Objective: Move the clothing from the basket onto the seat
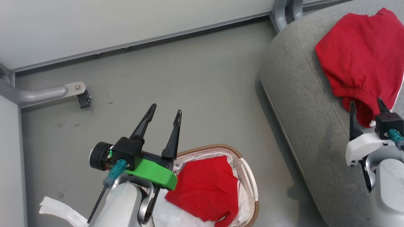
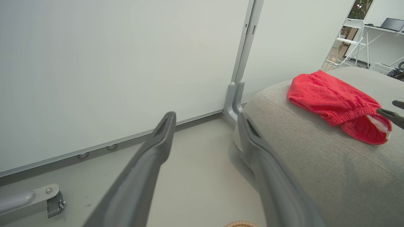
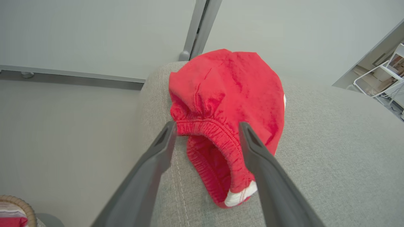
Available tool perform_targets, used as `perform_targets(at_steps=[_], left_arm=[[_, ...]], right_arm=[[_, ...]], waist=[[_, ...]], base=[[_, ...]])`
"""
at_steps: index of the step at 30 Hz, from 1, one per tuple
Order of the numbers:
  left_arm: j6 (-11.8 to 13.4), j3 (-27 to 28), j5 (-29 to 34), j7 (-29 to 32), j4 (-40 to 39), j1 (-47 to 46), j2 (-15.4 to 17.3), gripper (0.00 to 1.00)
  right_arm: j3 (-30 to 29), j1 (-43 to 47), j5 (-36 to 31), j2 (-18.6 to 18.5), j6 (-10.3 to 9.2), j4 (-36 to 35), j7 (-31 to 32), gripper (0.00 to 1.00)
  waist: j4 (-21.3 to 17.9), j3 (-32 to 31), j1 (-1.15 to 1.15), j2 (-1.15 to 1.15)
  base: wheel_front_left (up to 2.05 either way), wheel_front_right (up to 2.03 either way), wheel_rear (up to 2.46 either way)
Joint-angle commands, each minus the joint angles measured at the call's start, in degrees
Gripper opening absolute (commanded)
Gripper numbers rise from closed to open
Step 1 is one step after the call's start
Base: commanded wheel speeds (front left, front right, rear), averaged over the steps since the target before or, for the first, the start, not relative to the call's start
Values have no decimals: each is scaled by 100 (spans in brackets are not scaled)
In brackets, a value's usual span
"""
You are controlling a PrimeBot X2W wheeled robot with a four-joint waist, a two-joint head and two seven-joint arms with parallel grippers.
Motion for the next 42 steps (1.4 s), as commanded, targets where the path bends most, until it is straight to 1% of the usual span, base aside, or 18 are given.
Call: perform_targets(at_steps=[1,5,11,16,20,25,28,35,42], left_arm=[[-12,38,-10,-21,-14,115,8,100],[-13,181,-114,-21,-19,177,0,100],[-12,461,-230,-21,31,299,-13,100],[84,738,-412,-21,-19,466,-17,100],[186,917,-515,-21,7,655,-18,100],[305,1172,-564,-20,19,959,-18,100],[324,1277,-526,-19,16,1137,-18,100],[369,1332,-456,-14,24,1450,-19,100],[428,1301,-538,-14,-8,1622,-18,100]], right_arm=[[47,17,36,-17,-8,-84,-10,100],[195,-197,105,23,-8,-239,-10,100],[486,-428,258,127,-8,-207,-10,100],[778,-457,447,205,-8,-161,-10,100],[987,-237,634,232,-7,-178,-10,100],[1362,42,1130,236,-8,-212,-10,100],[1546,258,1425,241,-7,-314,-10,100],[1840,821,1855,241,-7,-537,-10,100],[1932,1211,2103,241,-7,-562,-10,100]], waist=[[12,-95,0,0],[88,-277,0,0],[363,-563,0,0],[612,-735,0,0],[795,-869,0,0],[954,-1051,0,0],[1016,-1152,0,0],[1106,-1369,0,0],[1084,-1454,0,0]], base=[[0,0,0],[0,0,0],[0,0,0],[0,0,0],[0,0,0],[0,0,0],[0,0,0],[0,0,0],[0,0,0]])
